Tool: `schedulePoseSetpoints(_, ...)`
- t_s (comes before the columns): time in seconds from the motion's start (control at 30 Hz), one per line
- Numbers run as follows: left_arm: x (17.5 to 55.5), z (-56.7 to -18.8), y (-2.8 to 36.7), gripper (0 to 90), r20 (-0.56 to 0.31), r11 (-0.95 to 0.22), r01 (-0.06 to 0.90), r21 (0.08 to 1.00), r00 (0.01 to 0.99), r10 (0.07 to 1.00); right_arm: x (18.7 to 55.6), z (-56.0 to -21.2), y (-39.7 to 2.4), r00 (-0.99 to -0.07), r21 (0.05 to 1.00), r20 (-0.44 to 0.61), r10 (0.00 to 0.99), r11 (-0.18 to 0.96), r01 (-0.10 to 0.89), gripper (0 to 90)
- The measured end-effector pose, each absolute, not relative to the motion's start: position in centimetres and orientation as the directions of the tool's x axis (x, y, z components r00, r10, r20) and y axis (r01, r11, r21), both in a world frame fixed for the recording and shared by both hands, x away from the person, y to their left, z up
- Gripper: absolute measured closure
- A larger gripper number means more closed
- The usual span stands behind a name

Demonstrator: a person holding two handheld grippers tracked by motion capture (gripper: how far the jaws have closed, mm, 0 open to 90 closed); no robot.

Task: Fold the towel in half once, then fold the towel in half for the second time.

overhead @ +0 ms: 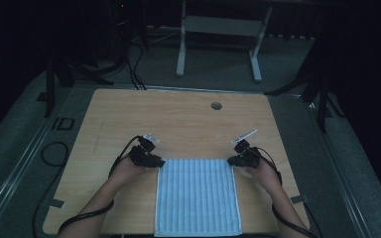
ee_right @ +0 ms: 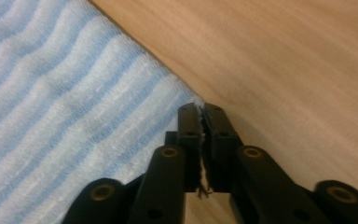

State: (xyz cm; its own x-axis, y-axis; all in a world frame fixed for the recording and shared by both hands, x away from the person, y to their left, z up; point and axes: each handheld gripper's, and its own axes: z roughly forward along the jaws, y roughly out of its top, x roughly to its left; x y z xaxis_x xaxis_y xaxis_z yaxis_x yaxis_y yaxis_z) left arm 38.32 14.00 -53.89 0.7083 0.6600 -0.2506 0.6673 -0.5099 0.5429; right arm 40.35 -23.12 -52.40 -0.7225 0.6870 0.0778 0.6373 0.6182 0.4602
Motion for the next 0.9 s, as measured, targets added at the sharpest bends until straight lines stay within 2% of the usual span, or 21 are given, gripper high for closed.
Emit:
schedulePoseSetpoints(0.1,38.6,-53.8,13.9,86.7,-0.246,-0.508,0.664,0.549,0.709,0.661,40.7,-52.1,-23.1,-0.723,0.459,0.069,0.687,0.622,0.635,87.7)
schedulePoseSetpoints(0.5,41.9,-51.4,13.8,86.8,-0.183,-0.473,0.659,0.585,0.674,0.715,44.1,-49.7,-22.5,-0.703,0.461,0.047,0.710,0.609,0.646,88.5)
schedulePoseSetpoints(0.9,42.7,-49.3,14.5,86.8,-0.193,-0.432,0.659,0.616,0.658,0.728,45.2,-46.5,-21.7,-0.711,0.507,0.014,0.703,0.608,0.611,88.6)
